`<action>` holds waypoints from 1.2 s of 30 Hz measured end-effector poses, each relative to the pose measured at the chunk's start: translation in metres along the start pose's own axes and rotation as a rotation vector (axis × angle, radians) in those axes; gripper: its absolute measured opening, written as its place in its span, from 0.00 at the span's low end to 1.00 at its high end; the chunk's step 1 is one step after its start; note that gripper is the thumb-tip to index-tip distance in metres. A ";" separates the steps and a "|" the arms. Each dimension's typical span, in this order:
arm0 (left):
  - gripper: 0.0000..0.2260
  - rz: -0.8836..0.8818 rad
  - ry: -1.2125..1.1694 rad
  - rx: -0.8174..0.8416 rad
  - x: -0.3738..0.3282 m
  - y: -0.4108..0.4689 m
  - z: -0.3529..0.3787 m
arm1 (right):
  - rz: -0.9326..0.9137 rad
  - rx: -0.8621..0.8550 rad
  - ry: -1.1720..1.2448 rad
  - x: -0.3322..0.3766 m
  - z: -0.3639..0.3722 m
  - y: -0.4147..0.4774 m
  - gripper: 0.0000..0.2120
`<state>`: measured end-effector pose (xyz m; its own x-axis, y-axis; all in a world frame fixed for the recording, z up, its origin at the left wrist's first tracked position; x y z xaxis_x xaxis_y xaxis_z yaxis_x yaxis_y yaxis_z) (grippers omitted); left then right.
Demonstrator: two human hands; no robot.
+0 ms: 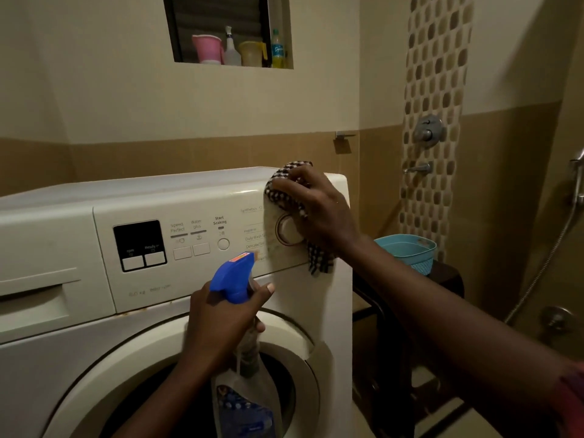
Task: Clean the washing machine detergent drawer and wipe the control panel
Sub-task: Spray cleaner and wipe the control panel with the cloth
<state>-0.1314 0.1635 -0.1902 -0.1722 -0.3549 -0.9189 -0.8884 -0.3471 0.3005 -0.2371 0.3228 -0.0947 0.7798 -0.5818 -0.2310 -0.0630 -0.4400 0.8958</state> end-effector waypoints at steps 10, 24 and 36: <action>0.11 -0.026 -0.030 -0.005 0.003 0.002 0.001 | 0.774 -0.322 0.043 -0.033 -0.002 -0.093 0.14; 0.15 0.113 0.090 -0.050 -0.036 -0.003 0.016 | 0.740 -0.094 0.164 -0.002 0.001 -0.125 0.18; 0.13 0.080 0.175 -0.056 -0.043 0.002 0.012 | 0.778 -0.083 0.171 0.003 0.003 -0.125 0.19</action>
<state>-0.1308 0.1888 -0.1538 -0.1605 -0.5271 -0.8345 -0.8489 -0.3576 0.3891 -0.2286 0.3742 -0.2086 0.6161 -0.5852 0.5272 -0.5868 0.1055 0.8028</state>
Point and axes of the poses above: each hand's wrist, its own y-axis towards the middle knuckle, its own z-axis out of the palm, x = y × z, the point moved 4 cm from there along y, towards the middle knuckle, and after that the axes turned 6 degrees about -z, right-handed, at the moved point
